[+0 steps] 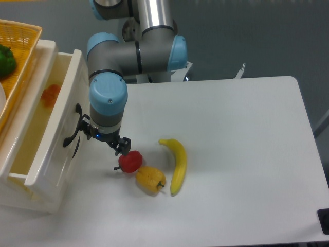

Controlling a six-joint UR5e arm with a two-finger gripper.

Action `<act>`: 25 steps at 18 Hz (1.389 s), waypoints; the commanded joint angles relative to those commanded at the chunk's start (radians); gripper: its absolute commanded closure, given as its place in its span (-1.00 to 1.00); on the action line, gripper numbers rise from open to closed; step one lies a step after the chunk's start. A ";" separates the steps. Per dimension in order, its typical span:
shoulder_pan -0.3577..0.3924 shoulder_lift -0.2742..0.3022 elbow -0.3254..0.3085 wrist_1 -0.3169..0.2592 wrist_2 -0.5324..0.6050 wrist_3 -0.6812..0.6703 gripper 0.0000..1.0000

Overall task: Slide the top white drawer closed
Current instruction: 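Push the drawer front with the gripper, sliding the drawer inward, then hold the gripper against the drawer front, pressing it shut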

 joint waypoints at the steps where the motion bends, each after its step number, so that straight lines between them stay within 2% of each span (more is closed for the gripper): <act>1: 0.000 0.000 0.000 0.002 0.000 0.003 -1.00; 9: -0.035 -0.003 0.006 0.002 0.000 0.000 -1.00; 25: -0.044 -0.002 0.005 0.000 -0.005 -0.002 -1.00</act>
